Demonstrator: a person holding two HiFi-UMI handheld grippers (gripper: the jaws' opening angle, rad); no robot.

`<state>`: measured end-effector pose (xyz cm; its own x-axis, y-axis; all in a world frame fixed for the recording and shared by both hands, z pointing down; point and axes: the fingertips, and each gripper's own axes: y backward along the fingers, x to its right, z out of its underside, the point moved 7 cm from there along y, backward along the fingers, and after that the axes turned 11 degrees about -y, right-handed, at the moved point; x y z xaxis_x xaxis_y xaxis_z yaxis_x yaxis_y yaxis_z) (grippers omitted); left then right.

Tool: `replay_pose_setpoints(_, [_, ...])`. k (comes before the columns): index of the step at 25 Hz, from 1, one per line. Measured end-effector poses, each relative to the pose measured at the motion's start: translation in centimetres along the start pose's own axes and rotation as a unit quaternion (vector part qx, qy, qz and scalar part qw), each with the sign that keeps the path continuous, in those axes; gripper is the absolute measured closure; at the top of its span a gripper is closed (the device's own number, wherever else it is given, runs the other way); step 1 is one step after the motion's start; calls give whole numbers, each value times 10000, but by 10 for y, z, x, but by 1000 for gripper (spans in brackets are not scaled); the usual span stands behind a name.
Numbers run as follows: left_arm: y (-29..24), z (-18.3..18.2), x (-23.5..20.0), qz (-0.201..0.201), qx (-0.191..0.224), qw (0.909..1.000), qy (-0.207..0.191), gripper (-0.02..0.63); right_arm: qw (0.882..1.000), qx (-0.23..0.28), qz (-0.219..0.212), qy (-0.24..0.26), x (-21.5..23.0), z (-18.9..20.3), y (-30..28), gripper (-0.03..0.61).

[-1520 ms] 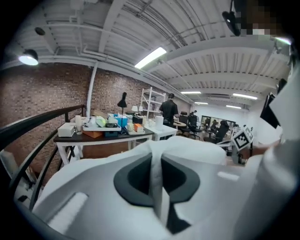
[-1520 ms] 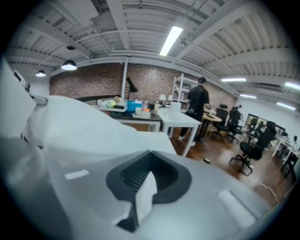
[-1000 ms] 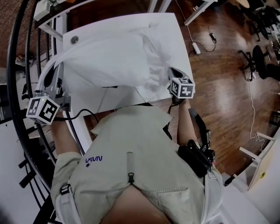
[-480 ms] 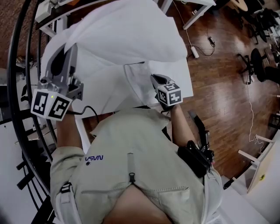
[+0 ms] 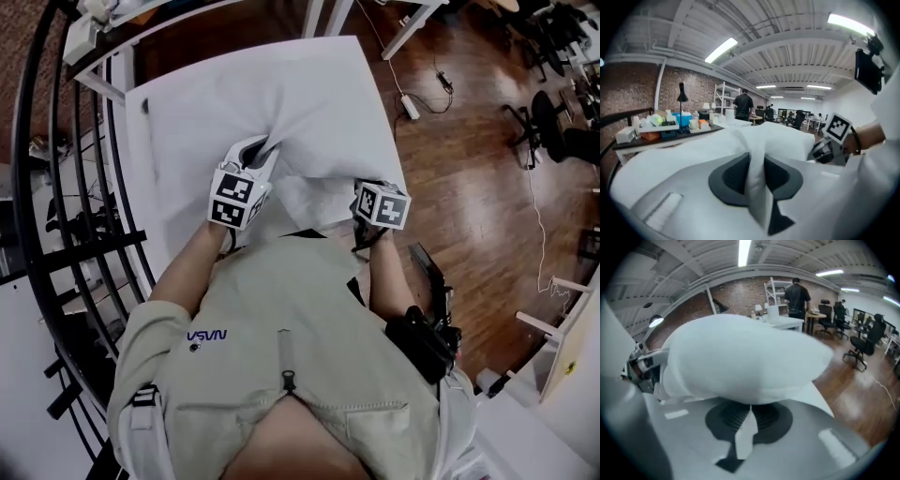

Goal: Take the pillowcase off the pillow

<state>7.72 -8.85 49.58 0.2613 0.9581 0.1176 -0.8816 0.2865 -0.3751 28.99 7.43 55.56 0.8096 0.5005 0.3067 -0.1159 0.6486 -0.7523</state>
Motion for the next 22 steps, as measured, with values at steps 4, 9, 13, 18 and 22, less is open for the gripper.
replay_pose_setpoints(4, [16,15,17,462,-165,9986,190,460,9948,142,828,-569,33,-6,39,564])
replay_pose_setpoints(9, [64,-33,2,22,282,9988,405,425,9796,1713,1042,-161,36,-86,115,574])
replay_pose_setpoints(13, [88,-64,-33,-937,513,9936,366,491,9647,2616,90,279,-7,-139,122,574])
replay_pose_setpoints(18, [101,-91,-70,-2125,415,9762,165,607,9433,3056,-644,1129,-80,-177,102,574])
replay_pose_setpoints(22, [110,-100,-87,-2709,578,9607,196,607,9164,3398,-1362,1619,-137,-193,96,574])
